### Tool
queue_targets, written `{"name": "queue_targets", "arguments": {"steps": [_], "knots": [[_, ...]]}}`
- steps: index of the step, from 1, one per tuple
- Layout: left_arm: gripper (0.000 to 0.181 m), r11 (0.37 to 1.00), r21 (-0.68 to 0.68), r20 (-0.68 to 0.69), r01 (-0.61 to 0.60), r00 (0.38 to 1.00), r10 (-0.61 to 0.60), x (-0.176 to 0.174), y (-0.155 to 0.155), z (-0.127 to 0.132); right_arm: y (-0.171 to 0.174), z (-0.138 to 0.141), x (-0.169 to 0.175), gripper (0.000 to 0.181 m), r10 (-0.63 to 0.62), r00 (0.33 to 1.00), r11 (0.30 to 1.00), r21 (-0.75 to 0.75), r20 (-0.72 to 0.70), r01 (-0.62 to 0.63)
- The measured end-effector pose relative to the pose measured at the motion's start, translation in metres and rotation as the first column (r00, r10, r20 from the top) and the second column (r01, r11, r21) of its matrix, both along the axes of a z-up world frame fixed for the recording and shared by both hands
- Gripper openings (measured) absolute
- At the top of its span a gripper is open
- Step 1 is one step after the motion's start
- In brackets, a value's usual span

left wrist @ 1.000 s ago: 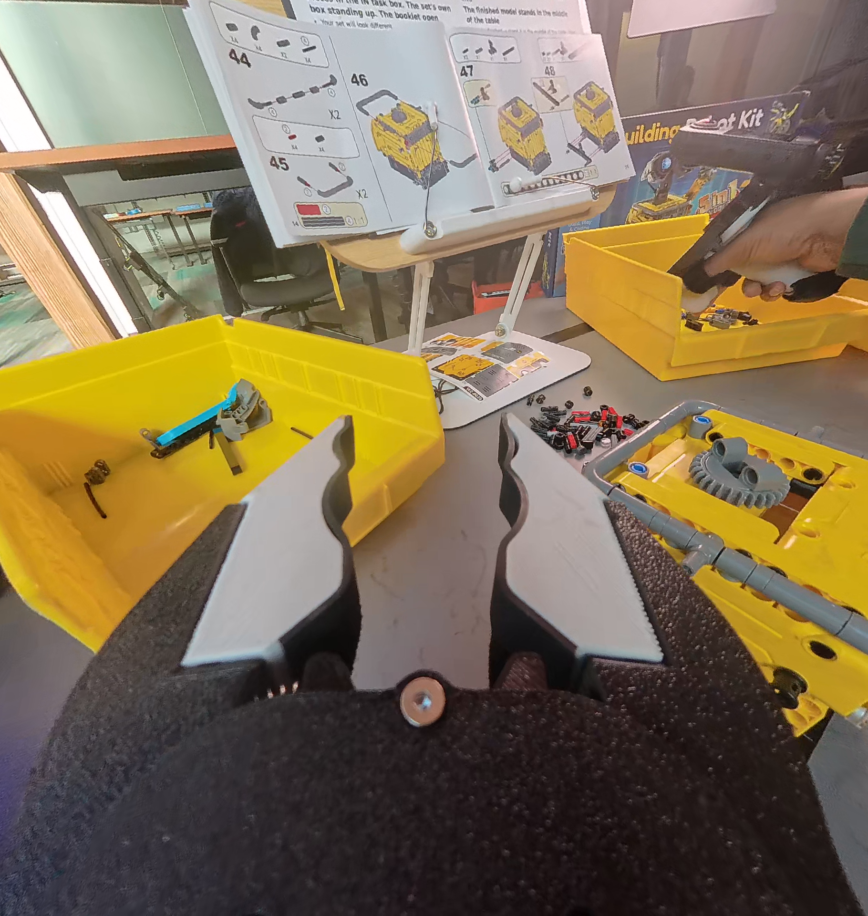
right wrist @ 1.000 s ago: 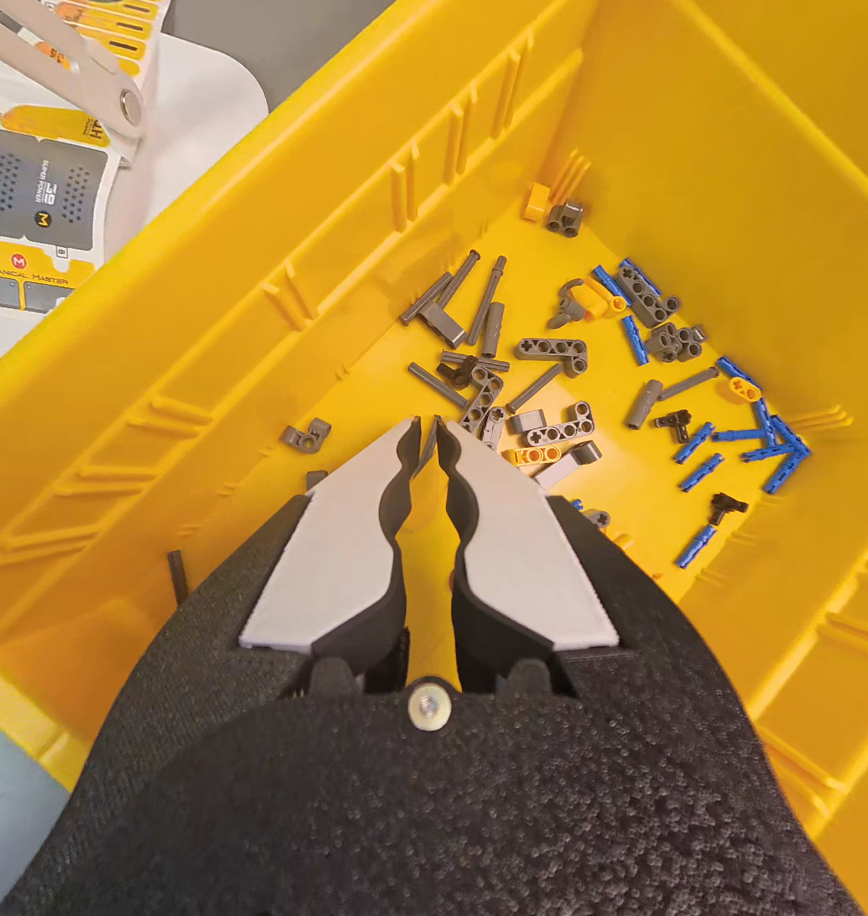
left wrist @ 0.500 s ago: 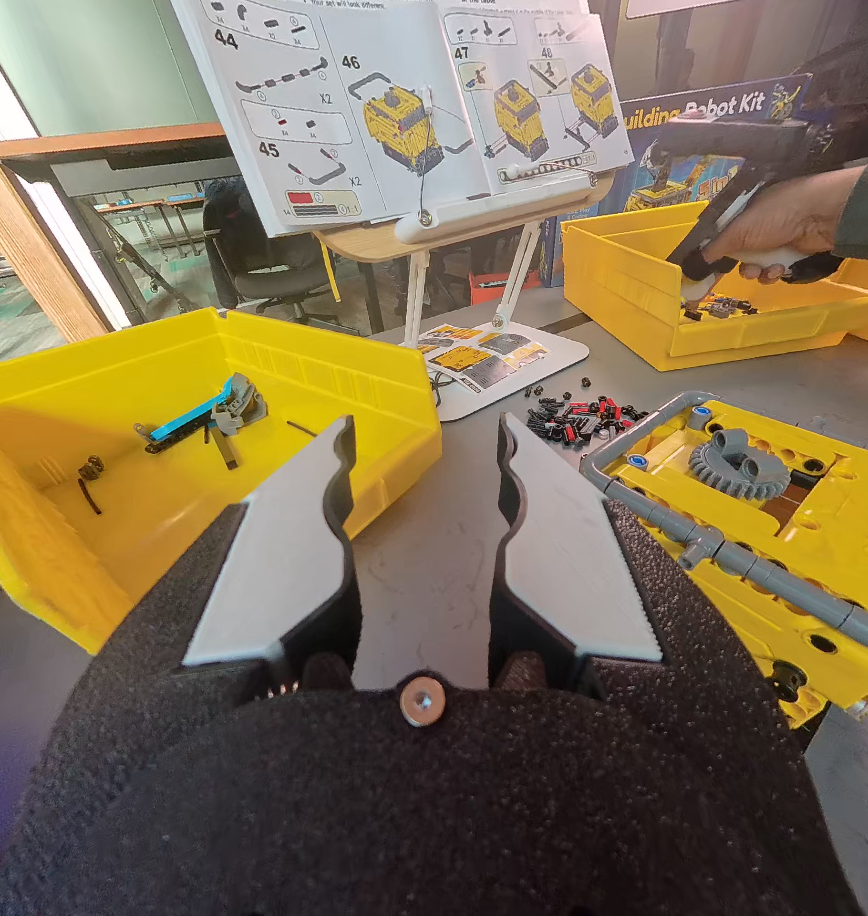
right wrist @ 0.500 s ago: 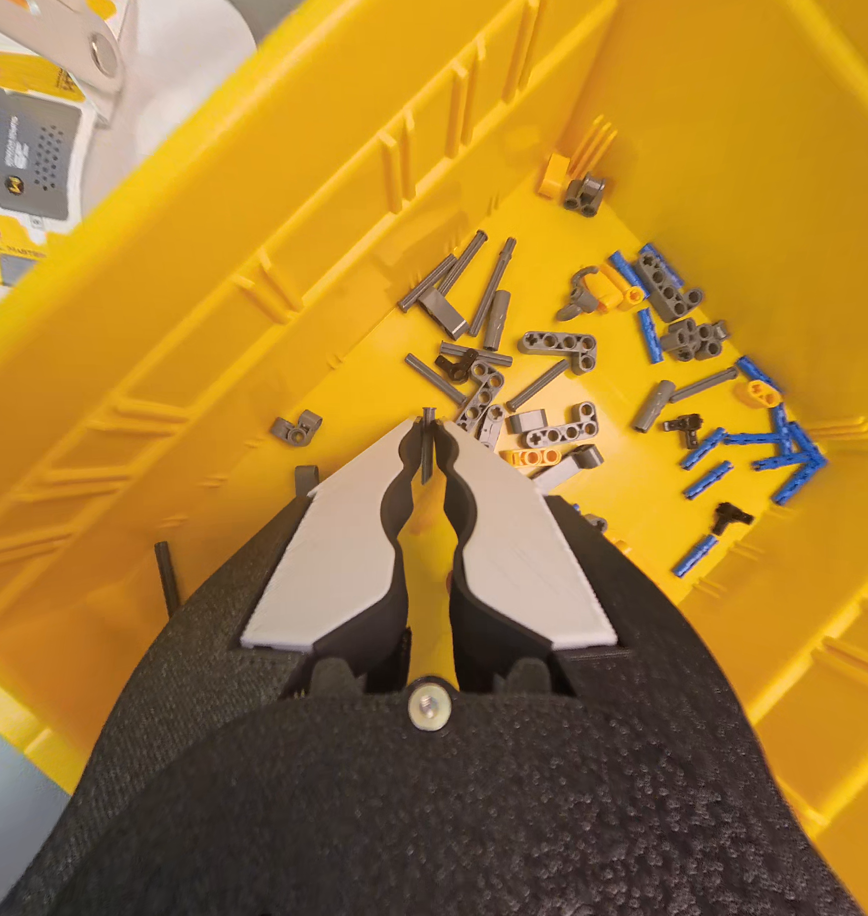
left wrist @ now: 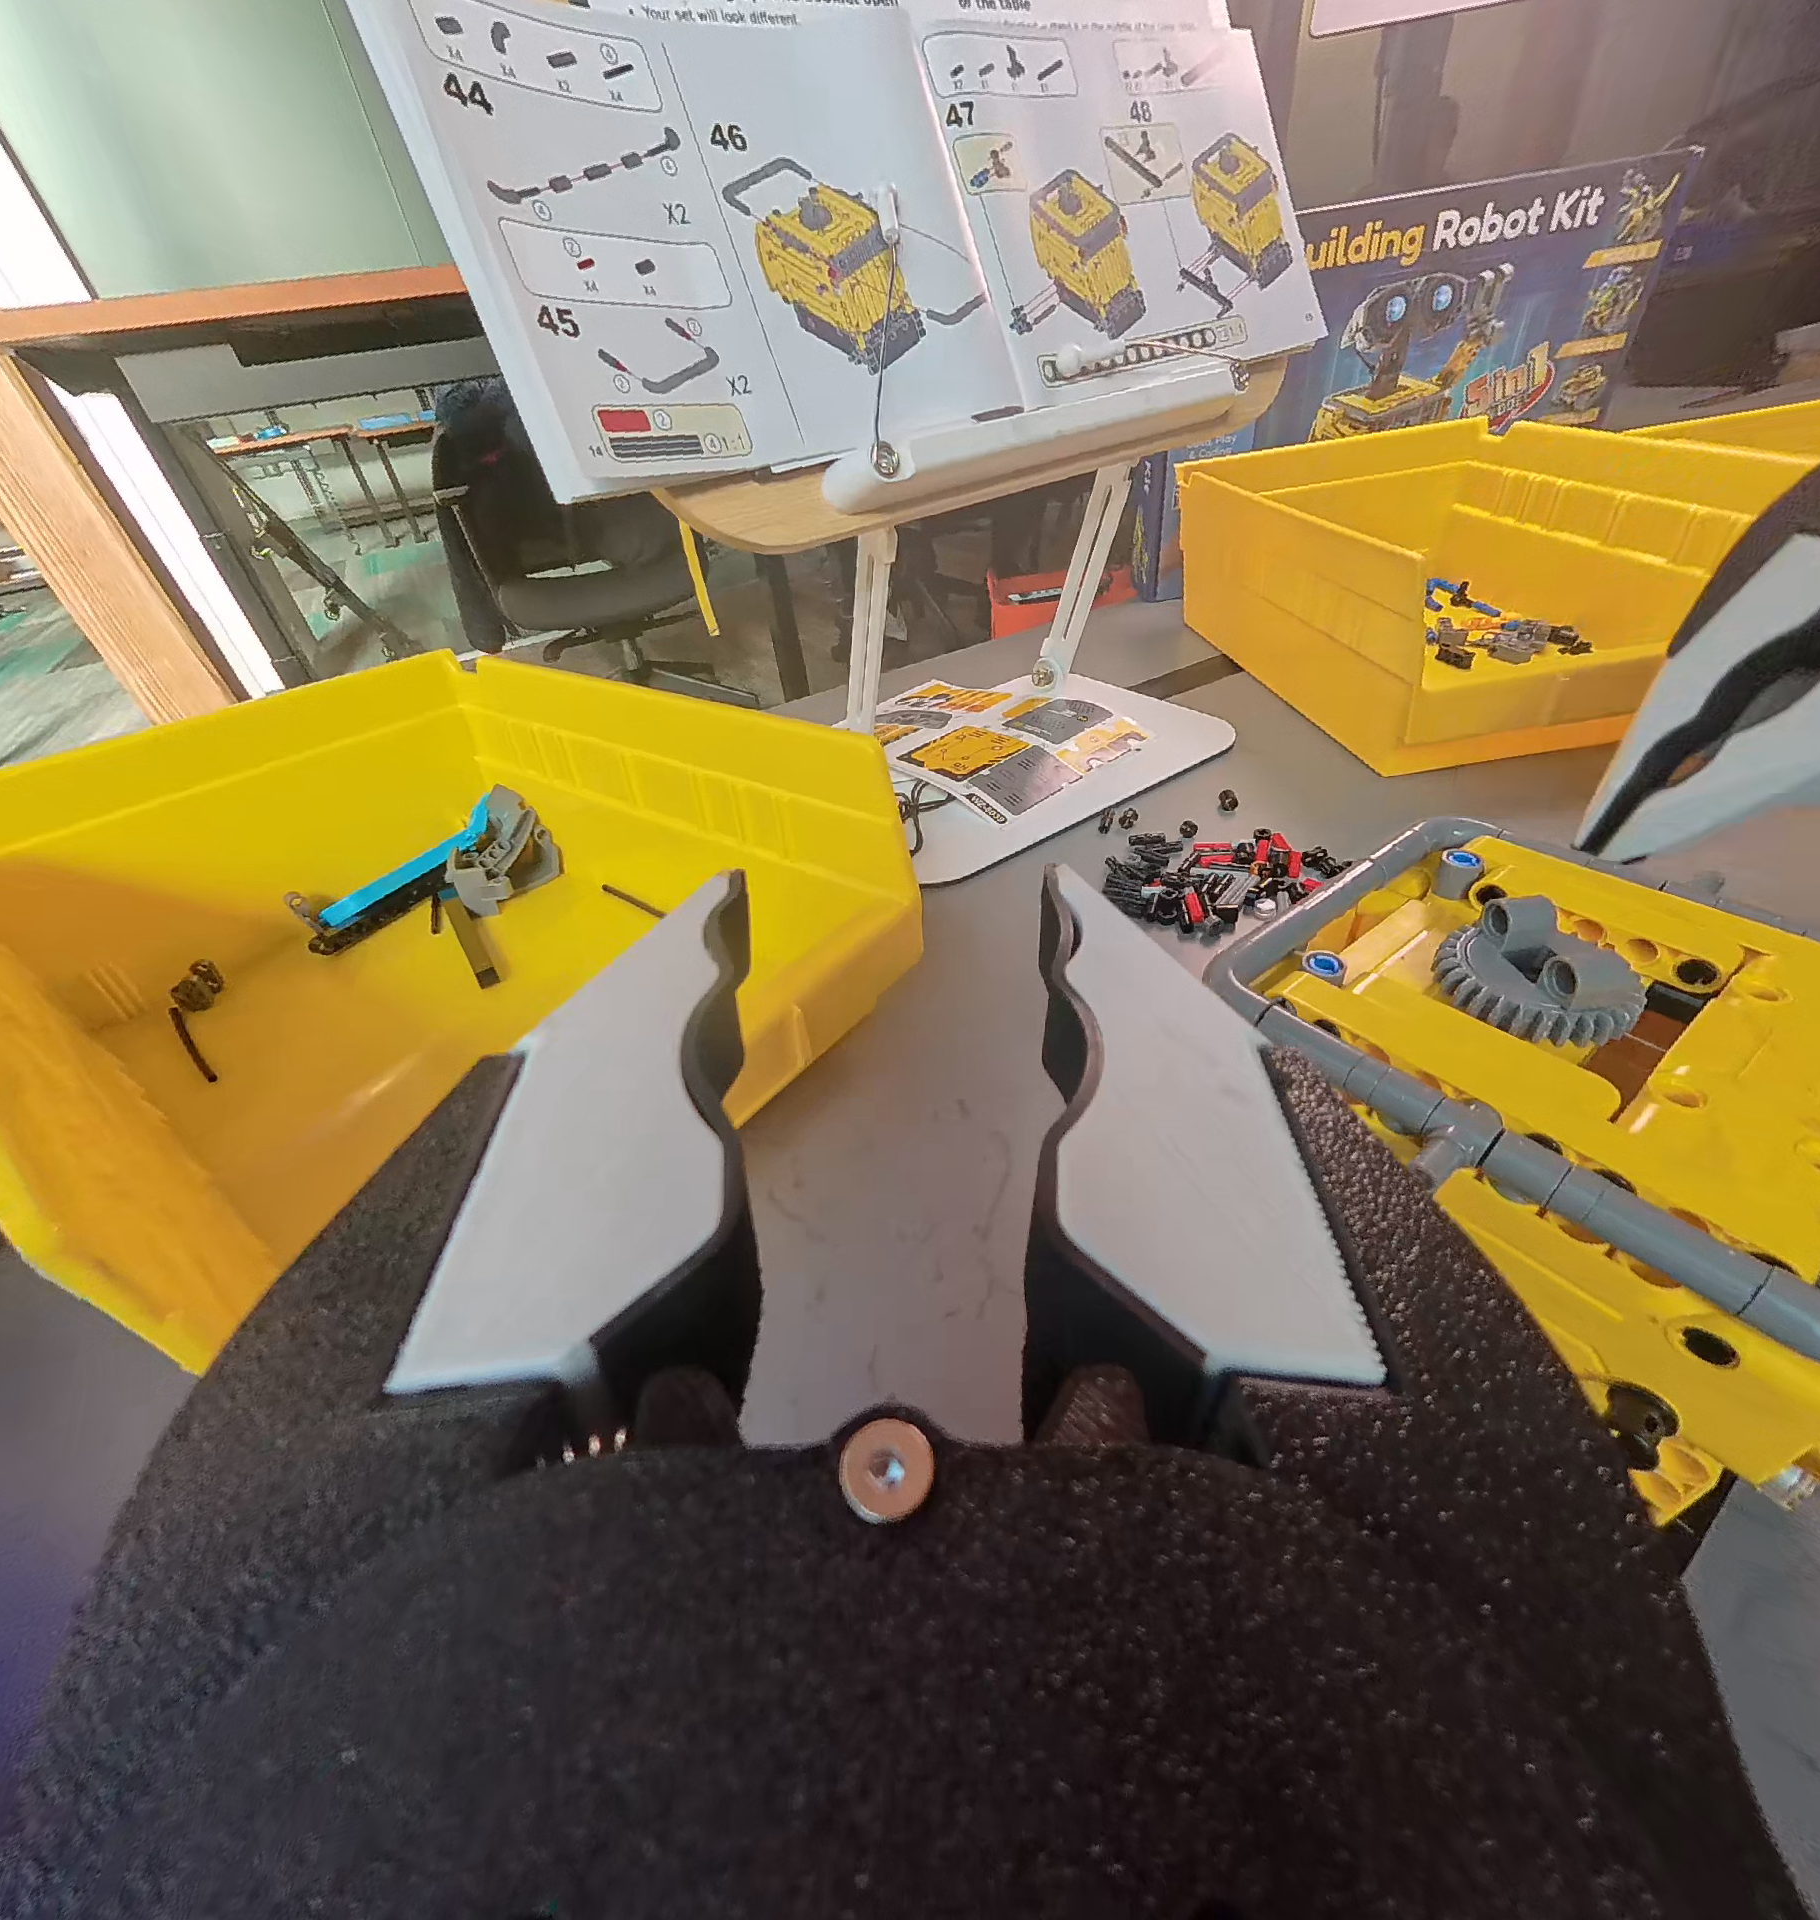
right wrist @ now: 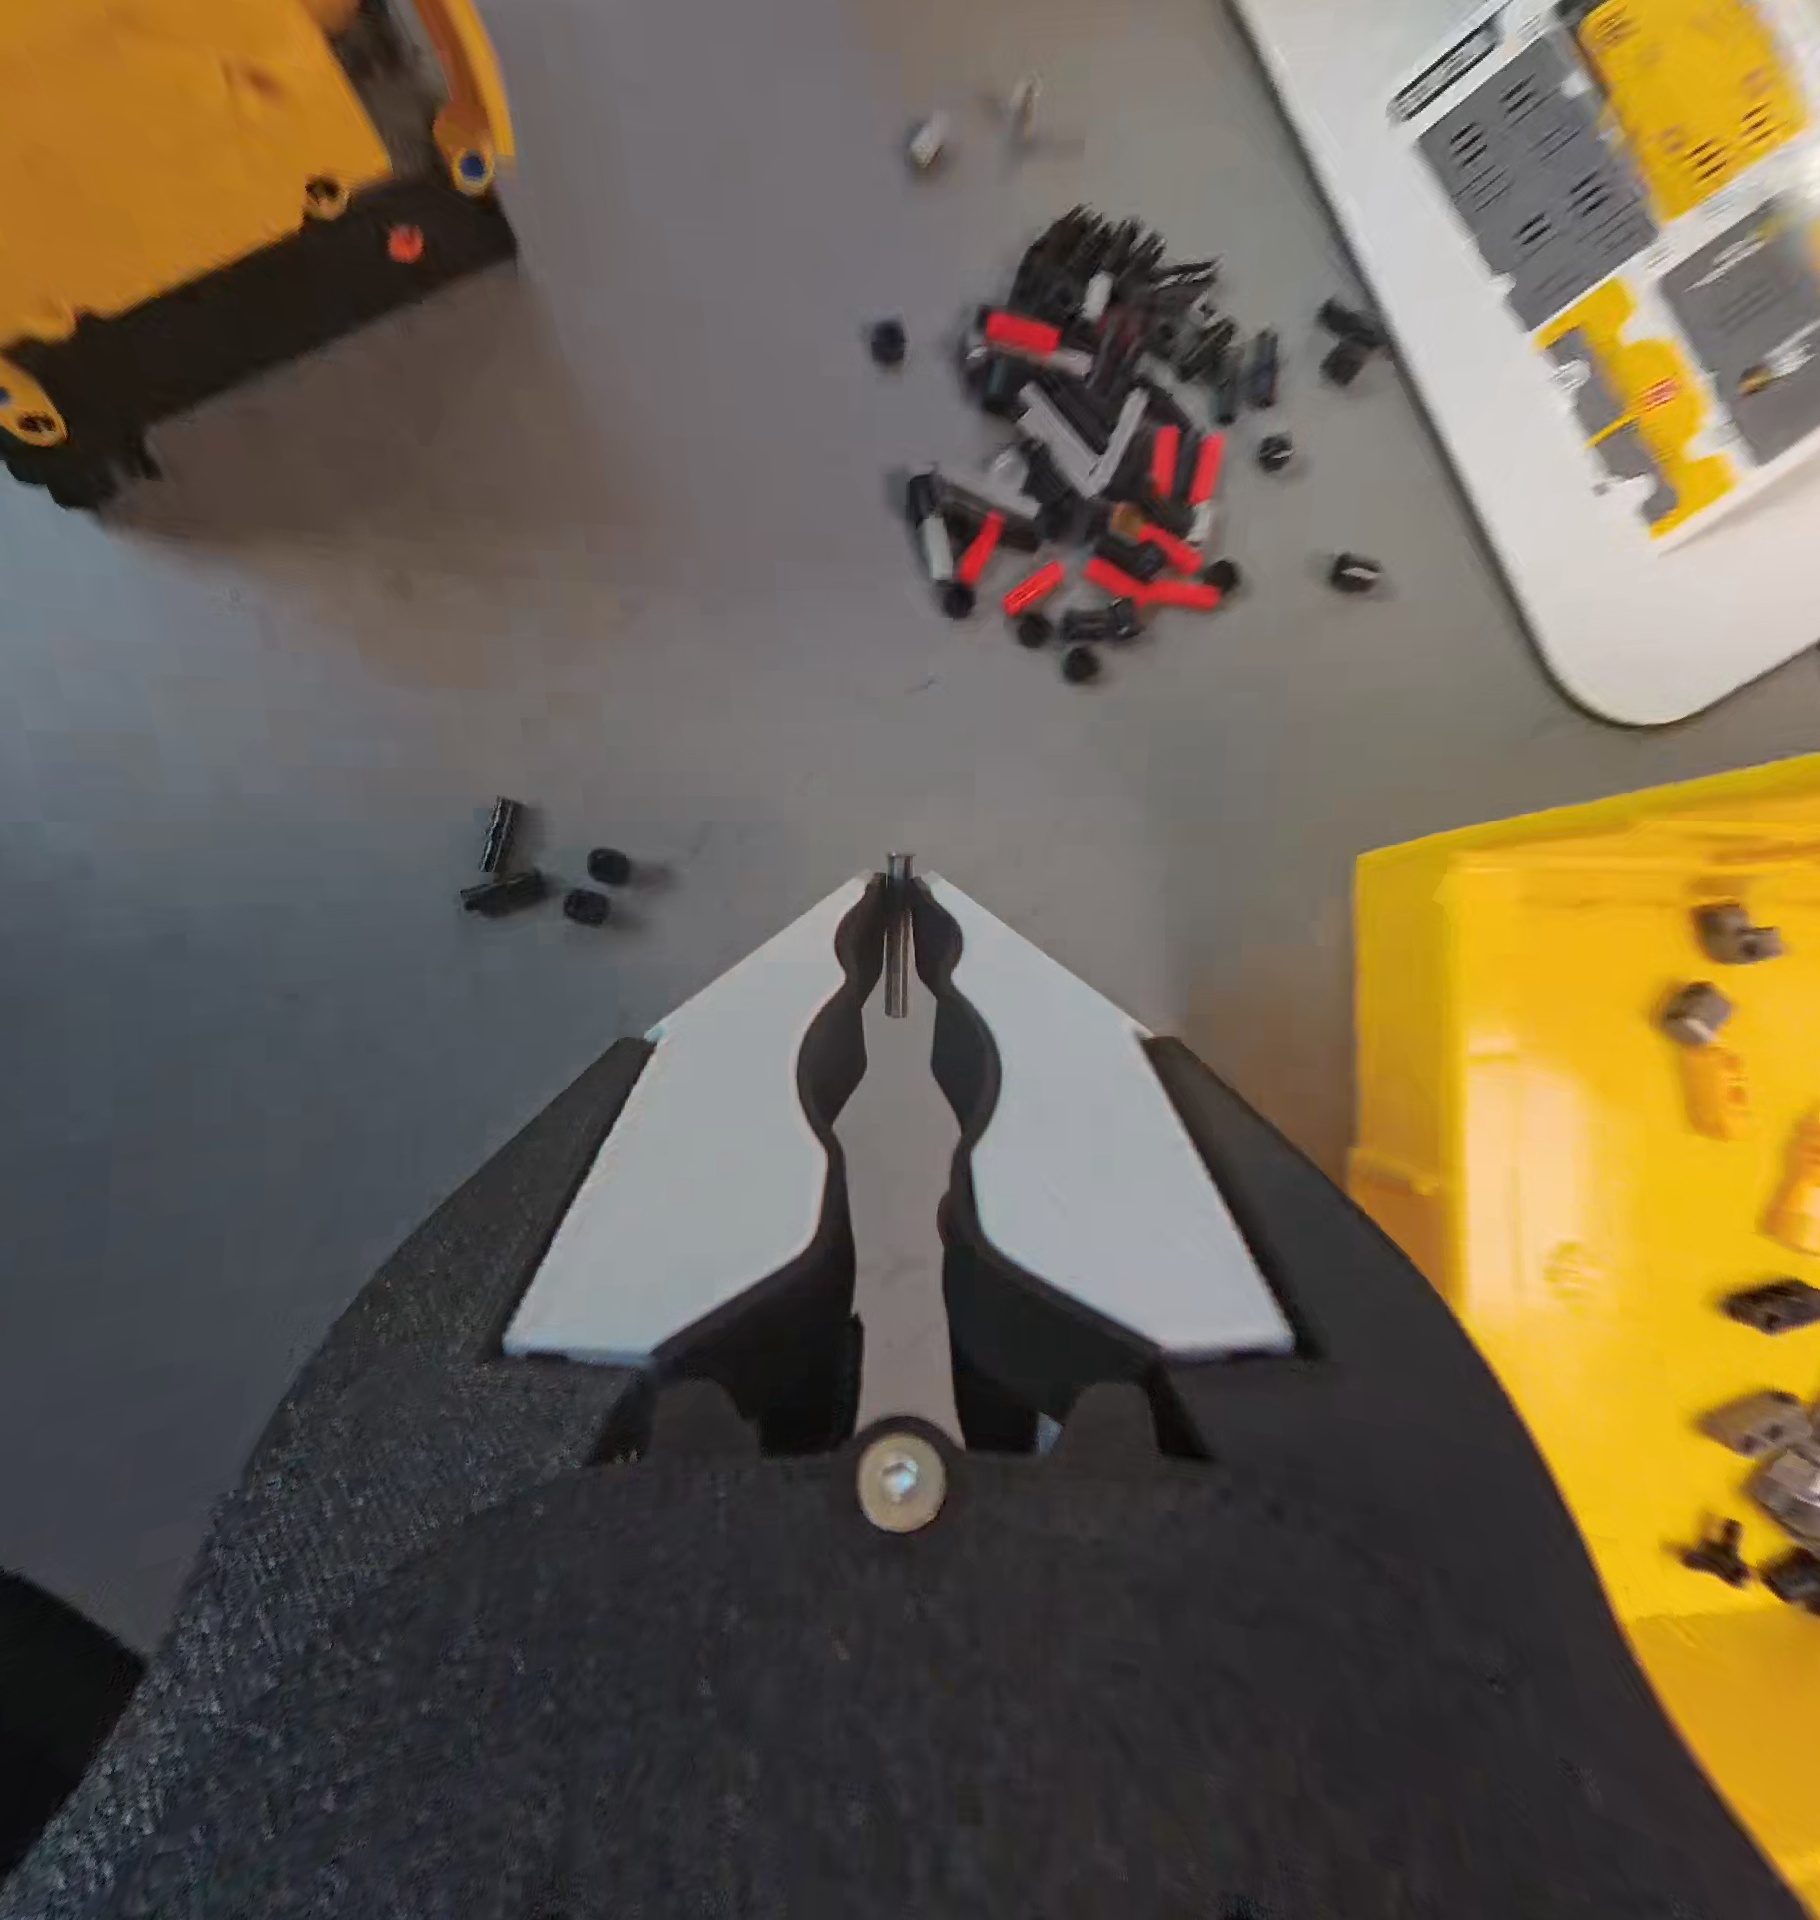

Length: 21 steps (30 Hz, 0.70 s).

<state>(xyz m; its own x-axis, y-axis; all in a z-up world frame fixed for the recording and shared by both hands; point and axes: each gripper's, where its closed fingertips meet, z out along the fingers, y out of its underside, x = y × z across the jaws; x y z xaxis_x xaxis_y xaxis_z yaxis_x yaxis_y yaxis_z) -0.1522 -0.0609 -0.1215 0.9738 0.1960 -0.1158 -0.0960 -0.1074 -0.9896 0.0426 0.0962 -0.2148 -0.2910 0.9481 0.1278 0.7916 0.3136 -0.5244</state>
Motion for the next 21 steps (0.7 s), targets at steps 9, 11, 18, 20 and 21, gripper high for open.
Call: {"name": "queue_targets", "arguments": {"steps": [9, 11, 18, 20, 21], "knots": [[0.054, 0.999, -0.048, -0.007, -0.019, 1.0, 0.019, -0.005, 0.003, -0.014, -0.018, -0.028, 0.007, 0.004, -0.05, 0.998, 0.988, -0.148, -0.034, 0.044], [0.054, 0.998, -0.056, -0.007, -0.022, 1.0, 0.021, -0.005, 0.003, -0.017, -0.018, -0.028, 0.007, 0.004, -0.058, 0.997, 0.984, -0.169, -0.044, 0.05], [0.054, 0.996, -0.086, -0.007, -0.019, 1.0, 0.018, -0.006, 0.006, -0.025, -0.016, -0.019, 0.0, 0.018, -0.038, 0.991, 0.988, -0.154, -0.131, 0.018], [0.054, 0.996, -0.085, -0.007, -0.019, 1.0, 0.018, -0.006, 0.006, -0.025, -0.011, 0.007, -0.014, 0.018, -0.069, 0.958, 0.984, -0.178, -0.277, 0.02], [0.054, 0.996, -0.084, -0.007, -0.019, 1.0, 0.018, -0.006, 0.006, -0.025, -0.007, 0.024, -0.021, 0.019, -0.095, 0.928, 0.981, -0.193, -0.361, 0.025]]}}
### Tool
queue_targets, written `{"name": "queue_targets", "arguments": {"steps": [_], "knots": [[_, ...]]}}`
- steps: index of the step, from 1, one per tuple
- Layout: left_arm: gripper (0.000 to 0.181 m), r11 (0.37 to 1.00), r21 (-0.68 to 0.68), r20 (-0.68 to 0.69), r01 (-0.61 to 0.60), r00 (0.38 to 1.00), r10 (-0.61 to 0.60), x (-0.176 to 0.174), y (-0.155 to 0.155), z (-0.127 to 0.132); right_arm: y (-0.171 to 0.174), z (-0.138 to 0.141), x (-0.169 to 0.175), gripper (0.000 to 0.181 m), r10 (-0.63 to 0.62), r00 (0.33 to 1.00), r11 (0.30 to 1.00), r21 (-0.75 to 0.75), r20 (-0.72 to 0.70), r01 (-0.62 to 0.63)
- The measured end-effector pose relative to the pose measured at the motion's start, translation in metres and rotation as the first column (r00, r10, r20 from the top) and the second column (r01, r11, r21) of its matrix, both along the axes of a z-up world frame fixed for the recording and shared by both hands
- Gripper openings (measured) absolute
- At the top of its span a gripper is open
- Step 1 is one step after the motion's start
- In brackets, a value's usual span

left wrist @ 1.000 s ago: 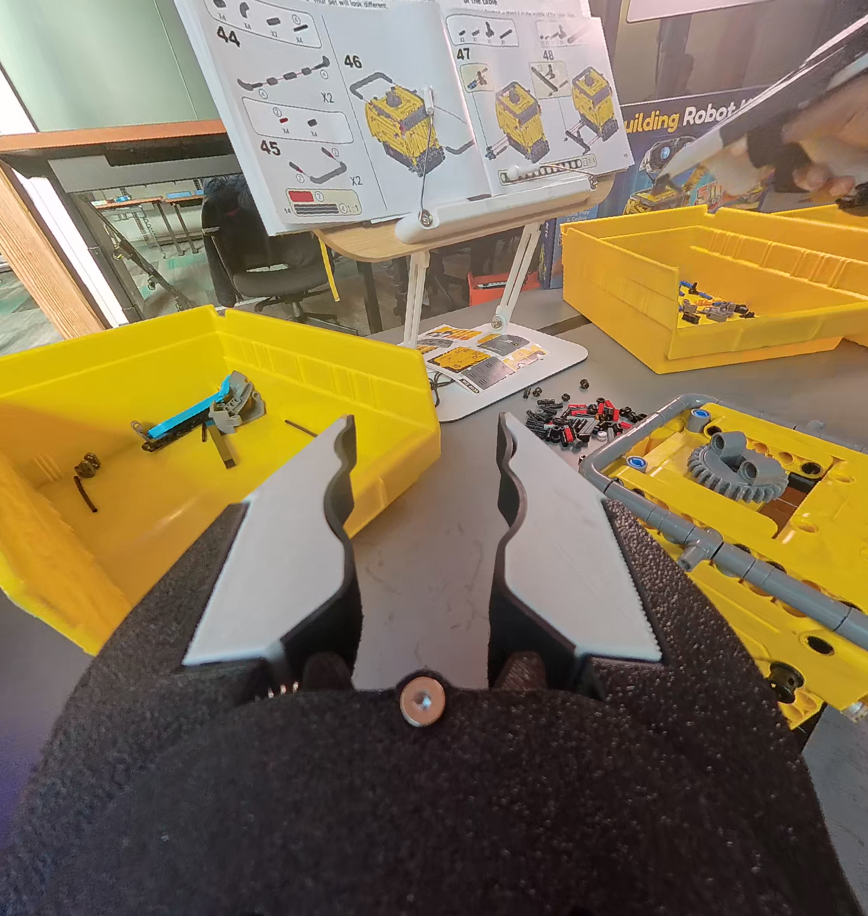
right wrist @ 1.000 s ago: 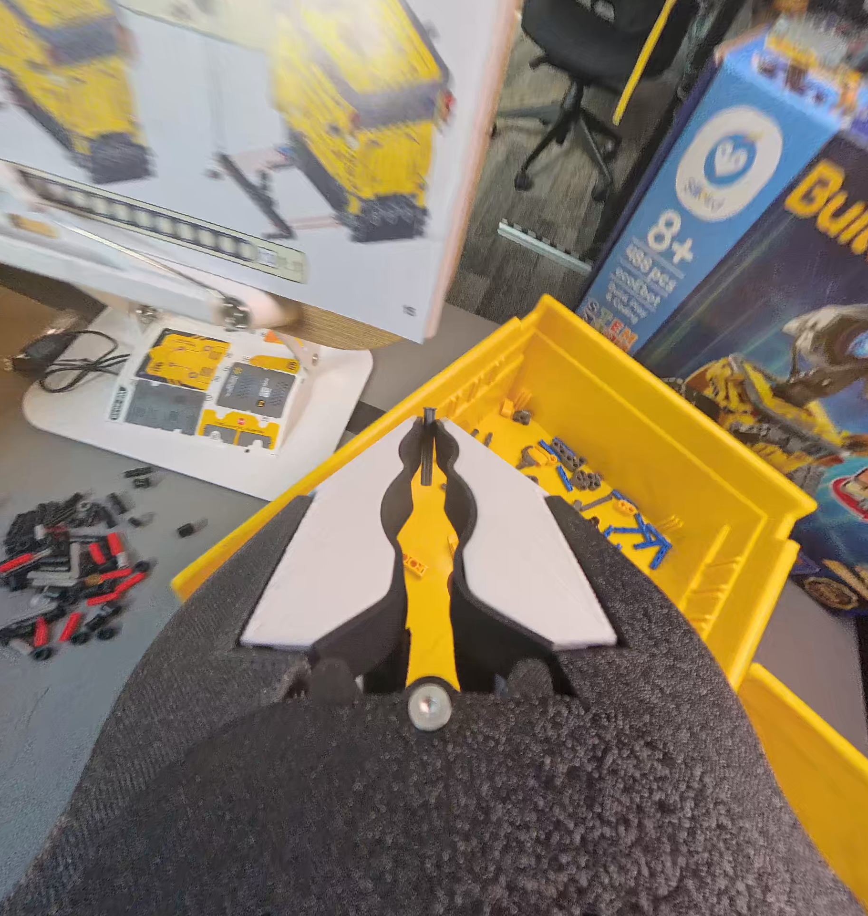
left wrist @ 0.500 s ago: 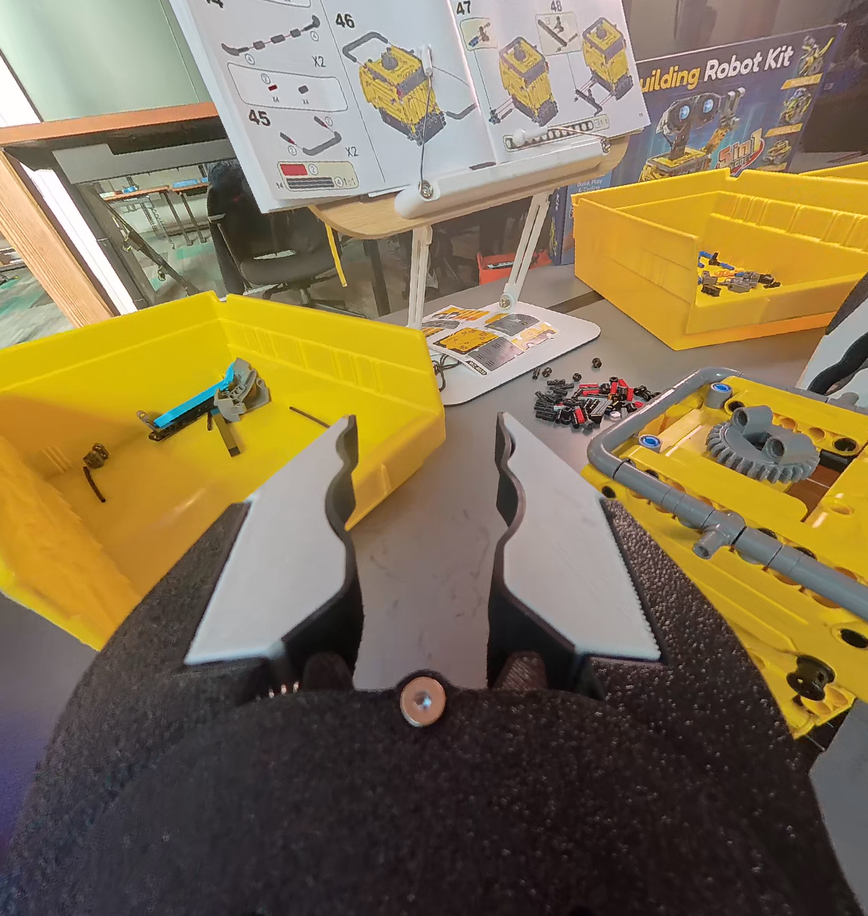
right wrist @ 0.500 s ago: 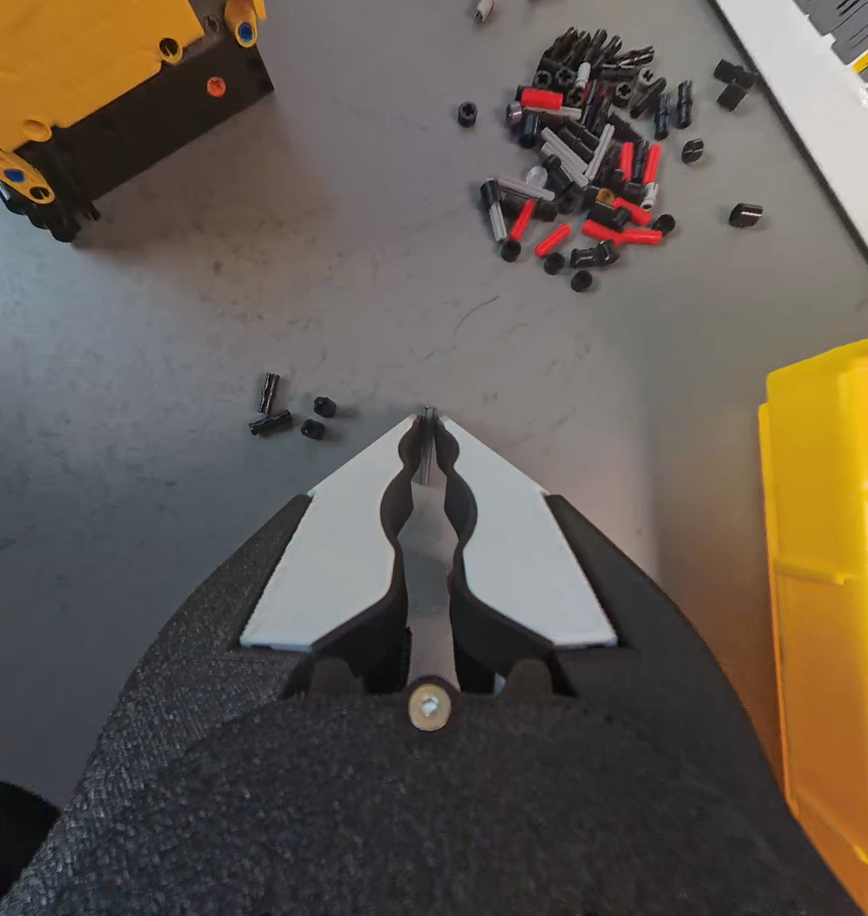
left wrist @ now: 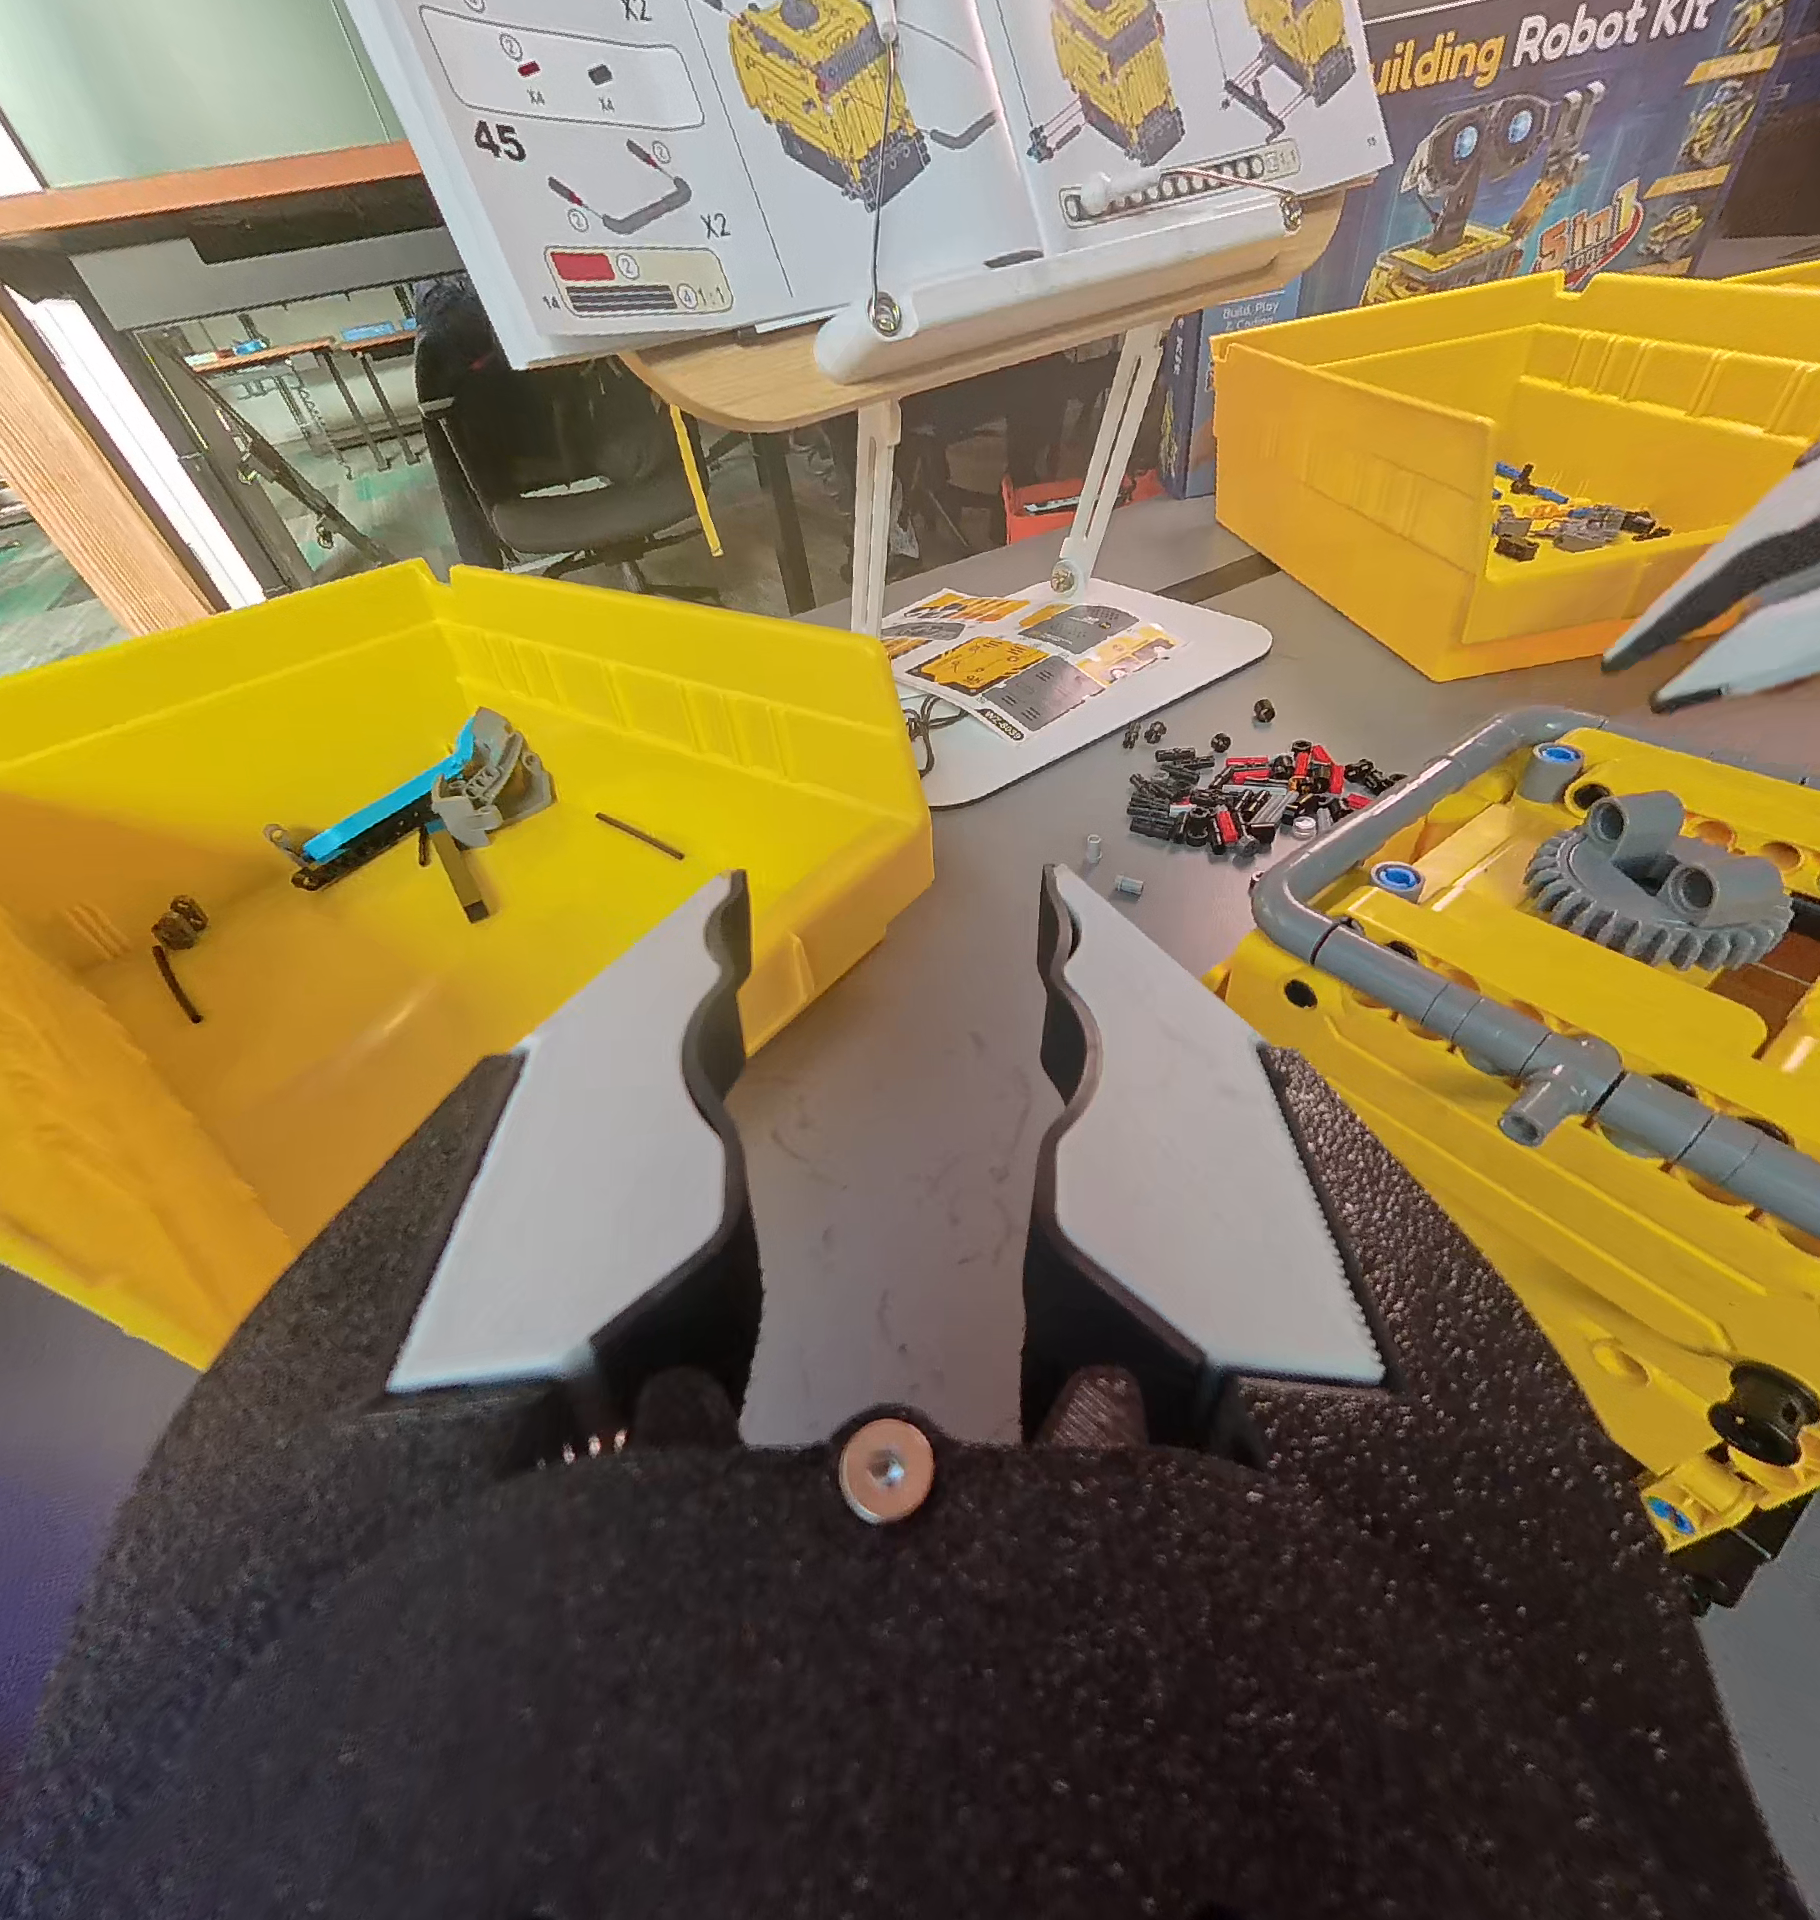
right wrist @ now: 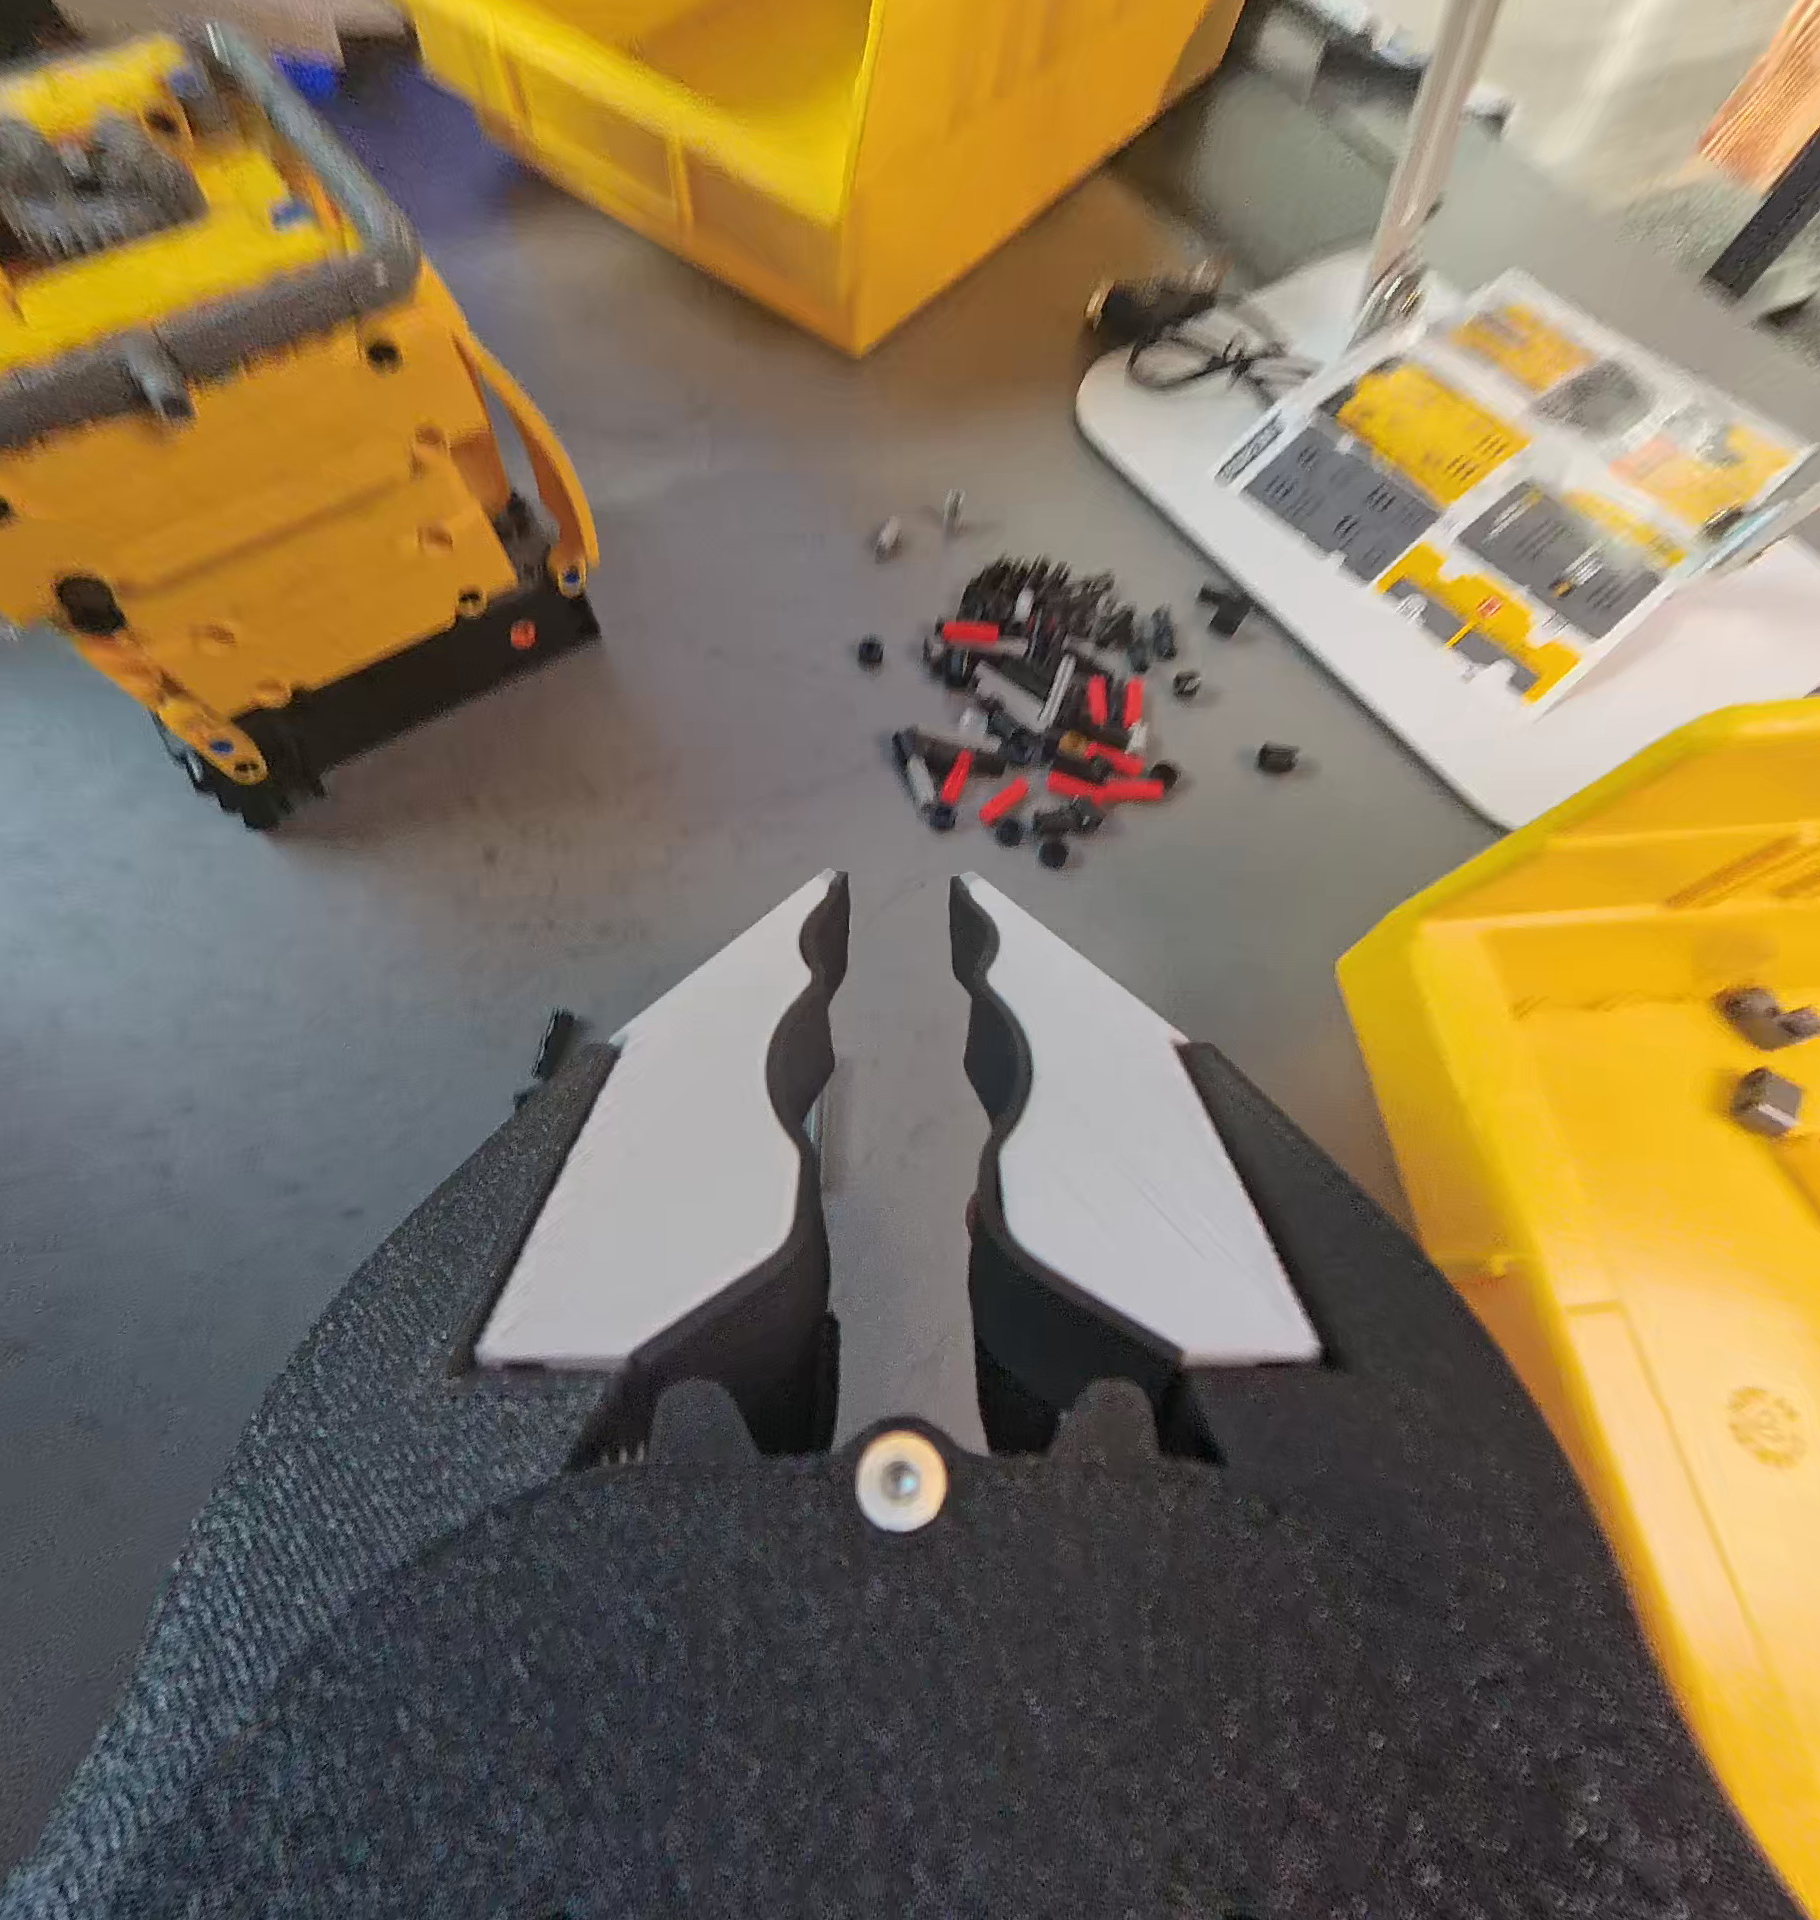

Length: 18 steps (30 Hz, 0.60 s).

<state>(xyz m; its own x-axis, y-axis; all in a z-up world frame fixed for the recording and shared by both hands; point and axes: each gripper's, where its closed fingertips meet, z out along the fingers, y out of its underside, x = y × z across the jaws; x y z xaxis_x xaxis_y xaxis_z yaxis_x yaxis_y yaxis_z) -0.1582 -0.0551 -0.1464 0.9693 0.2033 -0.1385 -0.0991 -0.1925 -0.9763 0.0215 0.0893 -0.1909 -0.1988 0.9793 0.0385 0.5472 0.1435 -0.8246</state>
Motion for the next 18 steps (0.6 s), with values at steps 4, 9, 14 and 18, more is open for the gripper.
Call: {"name": "queue_targets", "arguments": {"steps": [4, 9, 14, 18], "knots": [[0.054, 1.0, -0.007, -0.001, 0.003, 1.0, -0.003, 0.0, 0.001, -0.002, 0.028, 0.059, -0.018, 0.029, -0.122, 0.951, 0.992, 0.006, -0.285, 0.129], [0.054, 1.0, -0.008, -0.005, 0.004, 1.0, -0.004, 0.0, 0.001, -0.002, 0.064, 0.115, -0.027, 0.031, -0.269, 0.802, 0.956, -0.047, -0.534, 0.289], [0.054, 1.0, -0.006, -0.012, 0.008, 1.0, -0.008, 0.001, 0.001, -0.001, 0.094, 0.143, -0.026, 0.032, -0.38, 0.67, 0.911, -0.133, -0.637, 0.391], [0.055, 1.0, 0.003, -0.014, 0.005, 1.0, -0.005, 0.001, 0.0, 0.003, 0.107, 0.155, -0.007, 0.045, -0.416, 0.518, 0.862, -0.143, -0.747, 0.486]]}}
